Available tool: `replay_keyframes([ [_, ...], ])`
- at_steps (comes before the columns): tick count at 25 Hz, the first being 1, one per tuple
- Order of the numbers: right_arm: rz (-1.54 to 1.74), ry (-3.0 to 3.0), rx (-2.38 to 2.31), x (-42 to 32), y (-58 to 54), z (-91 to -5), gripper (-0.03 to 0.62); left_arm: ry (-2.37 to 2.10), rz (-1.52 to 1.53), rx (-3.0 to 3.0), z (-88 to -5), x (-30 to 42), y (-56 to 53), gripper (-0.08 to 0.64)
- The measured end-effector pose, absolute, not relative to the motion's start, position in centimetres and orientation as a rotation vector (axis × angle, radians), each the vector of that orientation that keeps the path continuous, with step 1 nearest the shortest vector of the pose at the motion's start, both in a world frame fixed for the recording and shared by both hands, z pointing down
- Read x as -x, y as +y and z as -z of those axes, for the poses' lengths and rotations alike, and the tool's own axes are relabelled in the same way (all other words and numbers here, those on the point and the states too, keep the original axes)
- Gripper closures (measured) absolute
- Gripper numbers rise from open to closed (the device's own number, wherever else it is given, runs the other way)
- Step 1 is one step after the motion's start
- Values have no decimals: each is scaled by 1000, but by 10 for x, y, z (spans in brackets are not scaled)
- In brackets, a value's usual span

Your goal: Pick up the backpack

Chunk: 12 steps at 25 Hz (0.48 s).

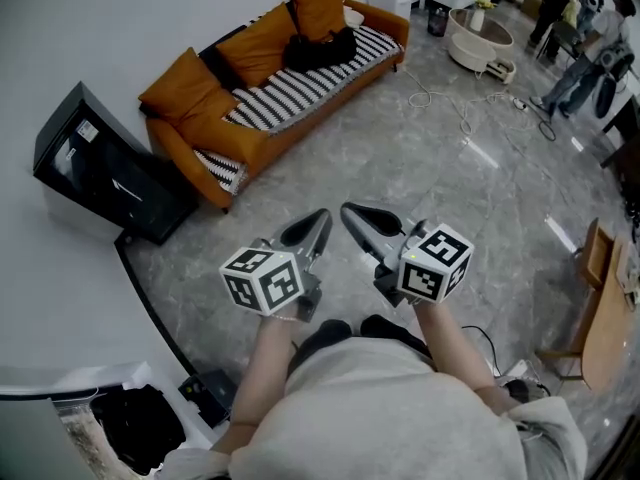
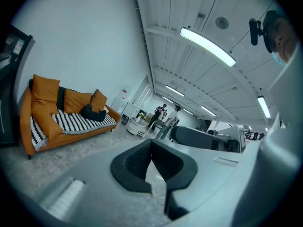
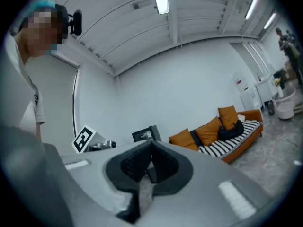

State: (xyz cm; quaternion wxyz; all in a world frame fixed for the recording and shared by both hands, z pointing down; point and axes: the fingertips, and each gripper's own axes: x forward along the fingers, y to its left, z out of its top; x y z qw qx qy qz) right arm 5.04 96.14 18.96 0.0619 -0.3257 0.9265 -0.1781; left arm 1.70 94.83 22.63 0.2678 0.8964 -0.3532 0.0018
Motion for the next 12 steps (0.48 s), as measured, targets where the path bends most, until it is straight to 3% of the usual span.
replay_keyframes([
  [12, 582, 2753, 1121, -38, 943, -212, 589, -856, 78, -2396, -237, 6, 931, 556],
])
